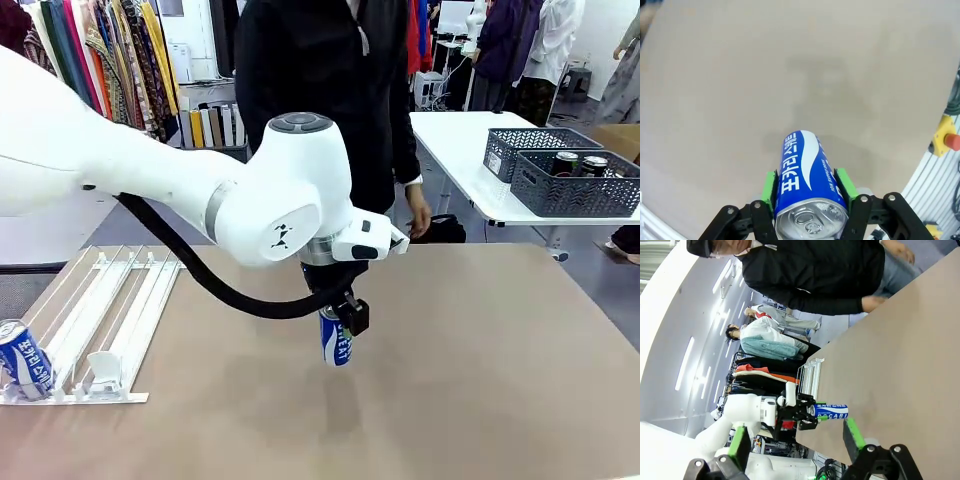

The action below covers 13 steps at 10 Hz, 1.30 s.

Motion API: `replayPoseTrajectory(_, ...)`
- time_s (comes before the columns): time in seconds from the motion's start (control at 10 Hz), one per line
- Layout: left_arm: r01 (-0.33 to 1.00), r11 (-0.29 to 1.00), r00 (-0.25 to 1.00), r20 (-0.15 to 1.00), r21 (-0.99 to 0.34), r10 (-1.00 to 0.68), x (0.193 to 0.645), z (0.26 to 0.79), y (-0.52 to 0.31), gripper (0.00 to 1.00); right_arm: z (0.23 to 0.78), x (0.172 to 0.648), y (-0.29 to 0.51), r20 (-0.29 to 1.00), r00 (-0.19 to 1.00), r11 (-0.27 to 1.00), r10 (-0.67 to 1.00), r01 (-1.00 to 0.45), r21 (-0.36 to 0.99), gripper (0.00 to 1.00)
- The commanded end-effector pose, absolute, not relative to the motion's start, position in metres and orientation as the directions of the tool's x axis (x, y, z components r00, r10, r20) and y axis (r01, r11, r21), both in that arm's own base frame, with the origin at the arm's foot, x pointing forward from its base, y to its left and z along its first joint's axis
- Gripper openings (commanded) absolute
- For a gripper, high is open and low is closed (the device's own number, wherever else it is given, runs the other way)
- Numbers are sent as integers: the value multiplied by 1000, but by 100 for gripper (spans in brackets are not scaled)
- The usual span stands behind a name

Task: Retrieve and store the cans from the dispenser.
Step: Pick up one can from the Automatic Can Dispenser and place it in the middle of the table.

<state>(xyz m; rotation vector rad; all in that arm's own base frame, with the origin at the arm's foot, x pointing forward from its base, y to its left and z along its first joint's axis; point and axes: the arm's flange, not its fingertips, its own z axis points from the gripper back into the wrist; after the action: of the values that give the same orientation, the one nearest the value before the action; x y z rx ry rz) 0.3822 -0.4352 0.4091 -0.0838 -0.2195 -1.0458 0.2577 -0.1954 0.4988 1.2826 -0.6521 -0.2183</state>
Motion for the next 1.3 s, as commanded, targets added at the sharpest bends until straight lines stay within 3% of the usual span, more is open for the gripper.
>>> replayPoseTrajectory(0.0, 845, 530, 512, 181, 70, -840, 397, 419, -445, 0, 500, 261, -195, 355, 786, 281, -506, -239, 930, 100)
replayPoseTrajectory(0.6, 869, 485, 470, 145, 97, -871, 396, 401, -455, 0, 500, 261, -195, 355, 786, 281, -506, -239, 930, 100)
replayPoseTrajectory(0.7, 869, 487, 472, 142, 95, -870, 396, 401, -456, 42, 500, 261, -195, 355, 786, 281, -506, -239, 930, 100)
replayPoseTrajectory(0.8, 868, 489, 476, 140, 88, -868, 397, 401, -457, 100, 500, 261, -195, 355, 786, 281, -506, -239, 930, 100)
replayPoseTrajectory(1.2, 880, 470, 460, 130, 70, -879, 393, 404, -455, 100, 500, 261, -195, 355, 786, 281, -506, -239, 930, 100)
